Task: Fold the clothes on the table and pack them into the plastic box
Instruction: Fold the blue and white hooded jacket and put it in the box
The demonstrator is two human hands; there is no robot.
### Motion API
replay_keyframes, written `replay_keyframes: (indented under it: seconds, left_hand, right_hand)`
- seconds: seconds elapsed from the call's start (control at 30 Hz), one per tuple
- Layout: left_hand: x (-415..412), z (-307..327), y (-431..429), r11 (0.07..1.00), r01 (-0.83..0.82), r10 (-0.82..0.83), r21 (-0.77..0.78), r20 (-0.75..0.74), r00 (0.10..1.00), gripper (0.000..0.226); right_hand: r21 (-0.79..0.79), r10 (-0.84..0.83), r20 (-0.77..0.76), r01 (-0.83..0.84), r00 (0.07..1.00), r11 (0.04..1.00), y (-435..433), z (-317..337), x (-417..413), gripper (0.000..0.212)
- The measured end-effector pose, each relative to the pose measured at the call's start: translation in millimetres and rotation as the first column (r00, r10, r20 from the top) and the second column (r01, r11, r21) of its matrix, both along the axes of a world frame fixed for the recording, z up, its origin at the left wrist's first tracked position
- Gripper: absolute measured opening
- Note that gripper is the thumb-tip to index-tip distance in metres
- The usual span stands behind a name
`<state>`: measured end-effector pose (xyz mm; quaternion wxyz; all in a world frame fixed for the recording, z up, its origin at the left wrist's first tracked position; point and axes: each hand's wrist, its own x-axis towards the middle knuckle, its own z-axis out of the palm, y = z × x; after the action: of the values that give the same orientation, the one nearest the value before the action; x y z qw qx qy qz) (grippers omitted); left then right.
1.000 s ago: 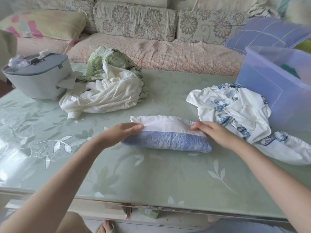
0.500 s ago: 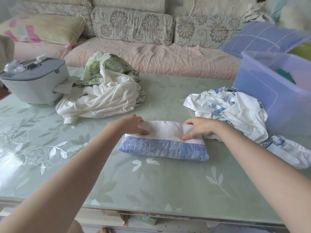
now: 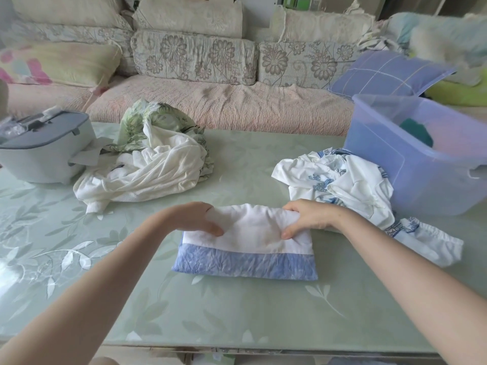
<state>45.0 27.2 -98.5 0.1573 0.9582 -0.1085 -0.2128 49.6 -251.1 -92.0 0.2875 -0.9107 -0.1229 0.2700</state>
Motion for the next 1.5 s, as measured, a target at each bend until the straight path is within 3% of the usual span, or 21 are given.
replay_keyframes:
  seconds: [0.17, 0.43, 0.57, 0.7, 0.83, 1.0, 1.1, 1.17, 1.27, 1.37, 1.5]
  left_hand:
    - [1.8, 14.3, -18.0, 0.99, 0.09, -0.081, 0.111, -0.083, 0.993, 0.061]
    - [-5.2, 6.8, -25.4, 0.989, 0.118, -0.09, 0.094, -0.259, 0.962, 0.044]
    - [-10.7, 10.7, -26.6, 0.992, 0.103, -0.077, 0.079, -0.276, 0.958, 0.05]
    - [-15.7, 16.2, -30.0, 0.993, 0.092, -0.068, 0.071, -0.293, 0.954, 0.05]
    - [-22.8, 19.2, -35.1, 0.996, 0.074, -0.054, 0.058, -0.281, 0.958, 0.052]
    - [-29.1, 19.8, -29.1, 0.999, 0.02, -0.027, -0.037, -0.215, 0.976, 0.042]
    - [-31.4, 20.4, -21.3, 0.992, -0.08, 0.06, -0.098, -0.193, 0.979, 0.071]
    - [-36.2, 18.5, -18.3, 0.98, -0.163, 0.136, -0.117, -0.211, 0.968, 0.086]
    - [-46.6, 18.8, -15.8, 0.899, -0.312, 0.21, -0.307, -0.325, 0.922, 0.079]
    - [-57.2, 22.1, -12.0, 0.754, -0.447, 0.252, -0.481, -0.416, 0.874, 0.066]
    - [-61.2, 31.4, -19.2, 0.63, -0.466, 0.336, -0.621, -0.323, 0.885, 0.069]
  right_hand:
    - [-0.055, 0.034, 0.042, -0.032, 0.999, 0.998, -8.7, 2.8, -7.4, 0.035]
    - [-0.158, 0.064, -0.005, -0.064, 0.998, 0.985, -15.4, 11.5, -17.0, 0.033]
    - [-0.193, 0.085, -0.04, -0.091, 0.996, 0.977, -13.8, 22.2, -22.6, 0.051]
    - [-0.252, 0.095, -0.092, -0.116, 0.991, 0.961, -12.0, 26.9, -23.8, 0.031]
    - [-0.242, 0.056, -0.099, -0.079, 0.994, 0.967, -10.7, 26.8, -28.0, 0.026]
    - [-0.169, -0.001, -0.089, -0.014, 0.996, 0.986, -22.2, 28.0, -36.2, 0.055]
    - [-0.095, -0.058, -0.042, 0.054, 0.997, 0.994, -30.8, 26.8, -41.1, 0.059]
    - [-0.036, -0.105, -0.021, 0.105, 0.994, 0.994, -34.8, 25.0, -46.1, 0.047]
    - [0.071, -0.203, -0.057, 0.207, 0.978, 0.976, -39.0, 24.0, -58.3, 0.036]
    - [0.178, -0.339, -0.095, 0.351, 0.936, 0.919, -43.8, 26.3, -71.0, 0.049]
    - [0.341, -0.517, -0.078, 0.51, 0.853, 0.79, -52.9, 39.0, -71.8, 0.045]
